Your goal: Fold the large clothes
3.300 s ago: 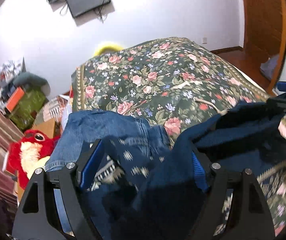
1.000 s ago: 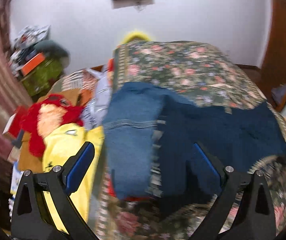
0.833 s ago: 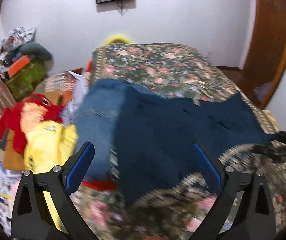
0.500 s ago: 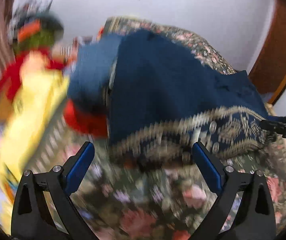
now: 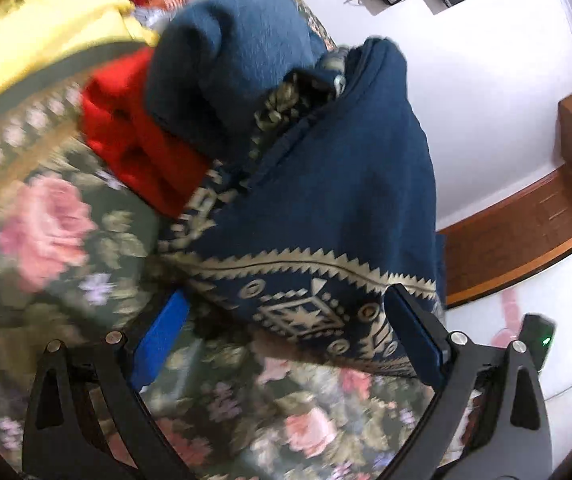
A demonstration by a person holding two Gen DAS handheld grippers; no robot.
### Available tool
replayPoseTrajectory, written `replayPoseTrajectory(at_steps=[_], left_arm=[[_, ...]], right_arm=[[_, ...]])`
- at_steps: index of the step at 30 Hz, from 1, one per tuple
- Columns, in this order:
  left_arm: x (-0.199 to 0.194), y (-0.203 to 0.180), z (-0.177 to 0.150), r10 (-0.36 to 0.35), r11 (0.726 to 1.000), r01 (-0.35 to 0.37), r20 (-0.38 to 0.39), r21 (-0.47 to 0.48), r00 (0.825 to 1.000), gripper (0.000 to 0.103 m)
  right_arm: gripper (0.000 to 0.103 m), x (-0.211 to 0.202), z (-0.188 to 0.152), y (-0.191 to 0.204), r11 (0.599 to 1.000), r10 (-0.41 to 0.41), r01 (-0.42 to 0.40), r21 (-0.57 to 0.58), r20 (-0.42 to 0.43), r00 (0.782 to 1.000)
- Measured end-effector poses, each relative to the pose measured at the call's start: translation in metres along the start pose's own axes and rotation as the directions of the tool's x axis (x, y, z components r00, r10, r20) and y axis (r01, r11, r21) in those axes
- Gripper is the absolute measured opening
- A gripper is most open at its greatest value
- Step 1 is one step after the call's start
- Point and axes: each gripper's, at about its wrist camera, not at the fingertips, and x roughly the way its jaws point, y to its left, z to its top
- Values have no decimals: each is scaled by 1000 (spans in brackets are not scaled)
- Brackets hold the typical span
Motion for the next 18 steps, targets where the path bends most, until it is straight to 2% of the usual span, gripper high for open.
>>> replayPoseTrajectory(at_steps=[3,9,14,16,17,18], left_arm=[[15,5,4,-116,992,116,7,-54,993,99],[37,2,13,-110,993,112,38,-39,993,98],[17,-10,28,-129,991,135,154,-27,980,85],[9,-18,32,-146,989,149,171,-3,974,67],[6,-24,34,-132,991,130,171,22,976,60],[3,-34,35,-106,993,95,173,68,979,46]], right_arm=[[79,2,1,1,1000,-6,6,-5,-6,1000],[79,4,1,3,1000,-17,17,-23,-14,1000],[79,3,0,4,999,-24,23,-33,-15,1000],[79,4,1,4,999,-20,19,-26,-19,1000],[79,3,2,4,1000,-12,12,-20,-20,1000],[79,1,3,2,1000,3,-4,-8,-18,1000]])
